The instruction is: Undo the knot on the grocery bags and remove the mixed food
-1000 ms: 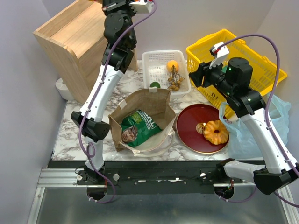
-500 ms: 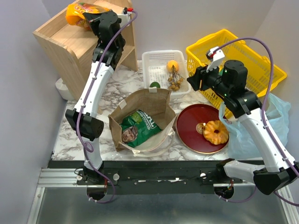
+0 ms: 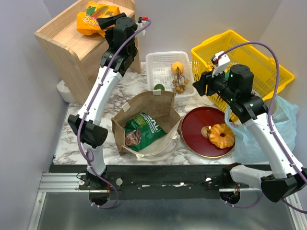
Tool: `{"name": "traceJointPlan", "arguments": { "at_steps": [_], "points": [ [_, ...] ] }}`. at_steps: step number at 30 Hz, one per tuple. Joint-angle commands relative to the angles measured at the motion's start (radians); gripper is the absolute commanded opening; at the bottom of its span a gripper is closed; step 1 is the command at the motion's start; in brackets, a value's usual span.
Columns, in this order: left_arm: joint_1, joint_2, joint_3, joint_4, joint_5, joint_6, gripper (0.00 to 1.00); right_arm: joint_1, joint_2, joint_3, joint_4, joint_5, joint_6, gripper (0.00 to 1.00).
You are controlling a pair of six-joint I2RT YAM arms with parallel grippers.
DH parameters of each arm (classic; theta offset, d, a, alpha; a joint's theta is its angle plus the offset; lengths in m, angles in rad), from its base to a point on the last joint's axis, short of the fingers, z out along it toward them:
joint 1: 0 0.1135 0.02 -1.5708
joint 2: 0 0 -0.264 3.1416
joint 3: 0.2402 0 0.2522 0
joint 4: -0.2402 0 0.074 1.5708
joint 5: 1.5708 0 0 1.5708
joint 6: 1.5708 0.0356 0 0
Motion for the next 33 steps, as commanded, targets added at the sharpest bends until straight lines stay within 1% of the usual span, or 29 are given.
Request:
{"name": "traceJointPlan", "arguments": {
  "at_steps": [1,2,3,5,9,10,15,21,25,29,30,31,32,33],
  "points": [
    [-0.013,0.036,0.064,-0.078,0.003,-0.05,0.52,-0.007,-0.02,-0.015,0.025,-0.025,-0.012,0.6],
    [-0.016,0.042,0.075,-0.084,0.004,-0.049,0.37,-0.007,-0.022,-0.017,0.023,-0.025,-0.013,0.61],
    [-0.019,0.044,0.072,-0.064,0.001,-0.047,0.14,-0.007,-0.025,-0.018,0.023,-0.023,-0.016,0.61],
    [-0.02,0.042,0.062,-0.031,-0.016,-0.047,0.0,-0.009,-0.031,-0.025,0.026,-0.022,-0.022,0.61],
    [-0.019,0.022,0.003,0.181,-0.12,-0.006,0.0,-0.013,-0.045,-0.041,0.023,-0.017,-0.032,0.61],
    [-0.019,0.018,0.003,0.198,-0.149,0.018,0.0,-0.015,-0.054,-0.051,0.022,-0.016,-0.032,0.61],
    [-0.002,-0.012,0.004,0.27,-0.181,0.087,0.0,-0.021,-0.072,-0.084,0.023,-0.02,-0.029,0.63],
    [0.041,-0.053,-0.029,0.243,-0.24,0.135,0.0,-0.027,-0.086,-0.11,0.031,-0.028,-0.021,0.63],
    [0.061,-0.078,-0.045,0.246,-0.243,0.146,0.0,-0.032,-0.085,-0.124,0.037,-0.039,-0.013,0.63],
    [0.061,-0.05,-0.059,0.281,-0.225,0.189,0.0,-0.032,-0.074,-0.123,0.038,-0.046,-0.006,0.63],
    [0.052,-0.039,-0.065,0.286,-0.221,0.198,0.13,-0.032,-0.071,-0.121,0.04,-0.051,-0.006,0.63],
    [0.03,-0.02,-0.065,0.286,-0.211,0.201,0.3,-0.032,-0.066,-0.115,0.04,-0.054,-0.006,0.63],
    [0.02,-0.007,-0.062,0.283,-0.209,0.2,0.5,-0.032,-0.063,-0.114,0.038,-0.054,-0.006,0.63],
    [0.01,0.005,-0.053,0.275,-0.205,0.198,0.74,-0.032,-0.06,-0.109,0.038,-0.053,-0.006,0.64]
  ]
}}
